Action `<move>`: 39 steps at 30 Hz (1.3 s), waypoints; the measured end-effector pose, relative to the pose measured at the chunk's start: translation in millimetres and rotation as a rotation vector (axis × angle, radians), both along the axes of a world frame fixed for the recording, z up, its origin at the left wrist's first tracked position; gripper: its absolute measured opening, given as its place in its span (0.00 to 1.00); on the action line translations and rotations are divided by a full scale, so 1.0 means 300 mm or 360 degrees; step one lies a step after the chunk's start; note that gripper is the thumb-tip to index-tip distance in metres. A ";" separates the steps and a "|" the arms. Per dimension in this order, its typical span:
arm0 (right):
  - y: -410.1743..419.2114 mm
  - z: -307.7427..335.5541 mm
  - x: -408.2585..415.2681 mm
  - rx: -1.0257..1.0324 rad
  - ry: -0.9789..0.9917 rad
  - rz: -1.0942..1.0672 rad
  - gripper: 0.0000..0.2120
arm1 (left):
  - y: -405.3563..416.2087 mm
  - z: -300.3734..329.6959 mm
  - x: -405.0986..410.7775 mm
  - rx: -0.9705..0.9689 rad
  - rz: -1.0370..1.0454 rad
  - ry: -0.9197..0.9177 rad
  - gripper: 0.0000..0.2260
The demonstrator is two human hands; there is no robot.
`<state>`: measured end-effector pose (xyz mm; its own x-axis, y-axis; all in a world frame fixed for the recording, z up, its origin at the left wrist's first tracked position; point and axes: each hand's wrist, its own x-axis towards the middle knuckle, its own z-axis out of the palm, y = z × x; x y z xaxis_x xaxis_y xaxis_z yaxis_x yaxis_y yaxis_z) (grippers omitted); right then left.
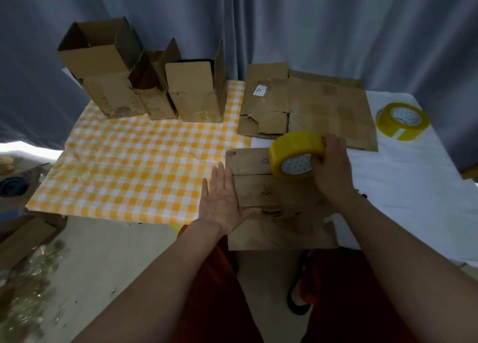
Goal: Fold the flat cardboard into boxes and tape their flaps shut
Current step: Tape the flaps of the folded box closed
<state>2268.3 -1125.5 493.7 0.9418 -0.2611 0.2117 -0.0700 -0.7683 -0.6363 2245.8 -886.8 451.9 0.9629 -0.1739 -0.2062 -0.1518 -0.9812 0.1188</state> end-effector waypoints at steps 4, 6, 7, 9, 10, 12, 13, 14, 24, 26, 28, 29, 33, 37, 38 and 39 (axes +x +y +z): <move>0.023 0.025 -0.001 0.0500 0.0105 -0.0077 0.18 | -0.084 0.058 0.037 0.0305 -0.0023 0.0026 0.67; 0.027 0.035 -0.009 0.0611 0.0142 -0.0087 0.18 | -0.129 0.065 0.049 0.0247 -0.0132 0.0020 0.66; 0.030 0.036 -0.014 0.0649 0.0163 -0.0090 0.18 | -0.142 0.061 0.053 0.0212 -0.0180 0.0029 0.65; 0.043 0.029 -0.023 0.0665 0.0198 -0.0101 0.17 | -0.149 0.048 0.052 0.0243 -0.0211 0.0026 0.62; 0.050 0.027 -0.024 0.0651 0.0197 -0.0106 0.16 | -0.148 0.042 0.050 0.0279 -0.0206 0.0017 0.61; 0.056 0.022 -0.017 0.0660 0.0186 -0.0113 0.14 | -0.147 0.037 0.048 0.0317 -0.0194 0.0020 0.61; 0.053 0.022 -0.011 0.0662 0.0190 -0.0107 0.14 | -0.147 0.037 0.048 0.0322 -0.0191 0.0025 0.61; 0.043 0.024 -0.005 0.0636 0.0193 -0.0092 0.15 | -0.148 0.037 0.048 0.0321 -0.0189 0.0027 0.61; -0.234 0.058 -0.018 -0.0411 0.0012 -0.0193 0.23 | -0.156 0.040 0.044 0.0290 -0.0176 0.0053 0.61; -0.244 0.057 -0.016 -0.0444 -0.0028 -0.0188 0.23 | -0.155 0.039 0.046 0.0298 -0.0174 0.0051 0.61; -0.254 0.047 -0.004 -0.0136 -0.0036 -0.0237 0.23 | -0.153 0.039 0.046 0.0295 -0.0171 0.0064 0.62; -0.259 0.042 0.002 0.0085 -0.0028 -0.0263 0.21 | -0.154 0.040 0.044 0.0294 -0.0169 0.0071 0.61; -0.239 -0.001 -0.012 0.0524 0.0047 -0.0395 0.17 | -0.197 0.055 0.052 0.0332 -0.0142 0.0165 0.60; -0.200 -0.023 -0.022 0.0707 0.0022 -0.0559 0.18 | -0.290 0.055 0.048 0.0244 -0.0232 0.0141 0.56; -0.197 -0.024 -0.020 0.0763 0.0018 -0.0568 0.17 | -0.306 0.047 0.038 0.0213 -0.0298 0.0105 0.53; -0.195 -0.026 -0.019 0.0816 0.0017 -0.0562 0.17 | -0.320 0.039 0.030 0.0189 -0.0338 0.0089 0.50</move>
<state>2262.7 -1184.1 486.0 0.7815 -0.6231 -0.0322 -0.2725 -0.2944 -0.9160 2254.9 -982.7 463.5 0.8938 -0.3425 -0.2894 -0.3524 -0.9357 0.0188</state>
